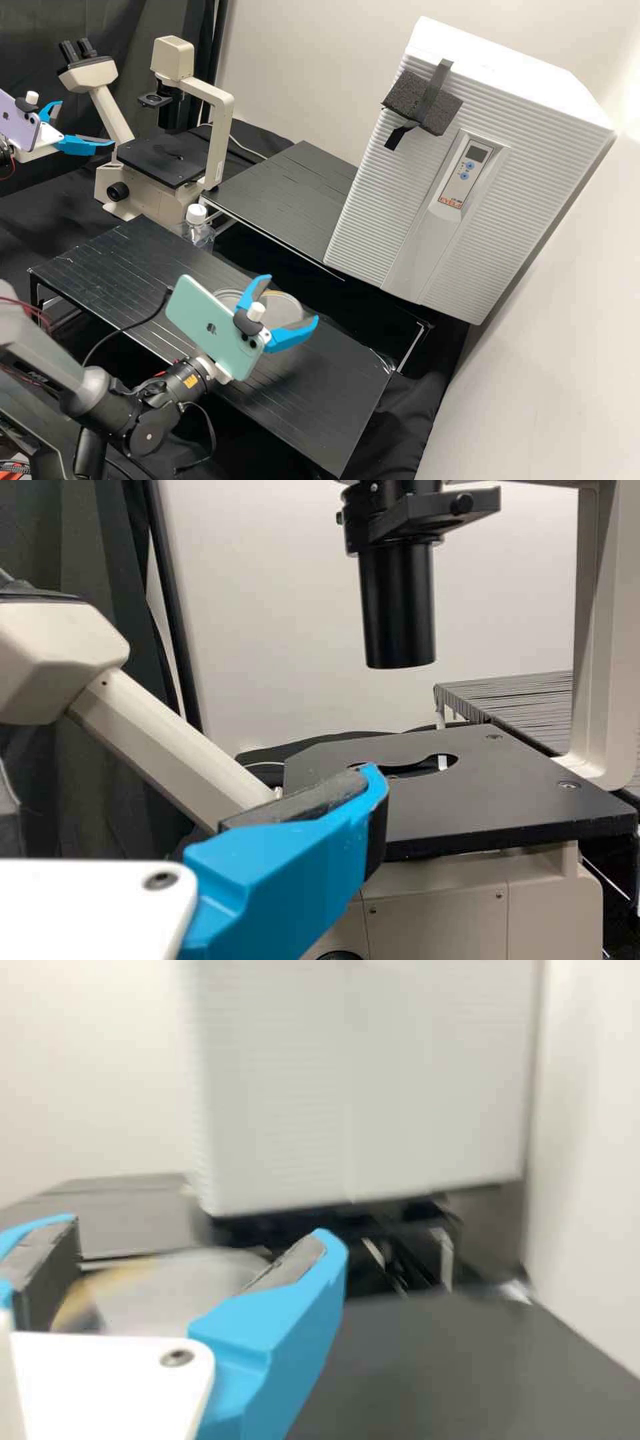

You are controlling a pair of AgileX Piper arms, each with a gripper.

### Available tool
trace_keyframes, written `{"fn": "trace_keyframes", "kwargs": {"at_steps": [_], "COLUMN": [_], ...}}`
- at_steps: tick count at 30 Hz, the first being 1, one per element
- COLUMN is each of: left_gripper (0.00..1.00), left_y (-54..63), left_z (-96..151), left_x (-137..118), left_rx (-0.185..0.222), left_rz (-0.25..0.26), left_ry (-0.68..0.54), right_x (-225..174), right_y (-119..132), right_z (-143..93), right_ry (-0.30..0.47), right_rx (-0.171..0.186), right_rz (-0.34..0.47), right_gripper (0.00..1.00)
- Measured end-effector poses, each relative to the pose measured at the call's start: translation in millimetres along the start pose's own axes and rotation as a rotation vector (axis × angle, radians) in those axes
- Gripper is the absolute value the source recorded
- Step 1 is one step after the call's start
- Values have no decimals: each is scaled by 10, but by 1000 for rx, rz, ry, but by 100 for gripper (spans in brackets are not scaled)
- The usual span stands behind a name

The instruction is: Close the petri dish lid.

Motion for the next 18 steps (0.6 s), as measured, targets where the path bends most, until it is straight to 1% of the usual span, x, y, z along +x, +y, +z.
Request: {"fn": "trace_keyframes", "kwargs": {"at_steps": [3, 7, 10, 11, 15, 18], "left_gripper": [100, 100, 100, 100, 100, 100], "left_y": [0, 0, 0, 0, 0, 0], "left_z": [0, 0, 0, 0, 0, 0], "left_x": [0, 0, 0, 0, 0, 0], "left_rx": [0, 0, 0, 0, 0, 0], "left_rz": [0, 0, 0, 0, 0, 0], "left_ry": [0, 0, 0, 0, 0, 0], "right_x": [-2, 15, 19, 20, 26, 21], "right_y": [-41, -111, -131, -131, -137, -130], "right_z": [-78, -134, -145, -145, -130, -130], "right_ry": [47, 89, 99, 99, 93, 90], "right_rx": [-20, -16, -13, -13, -7, -12], "right_rz": [-31, -83, -97, -97, -103, -99], "right_gripper": [0, 0, 0, 100, 100, 100]}}
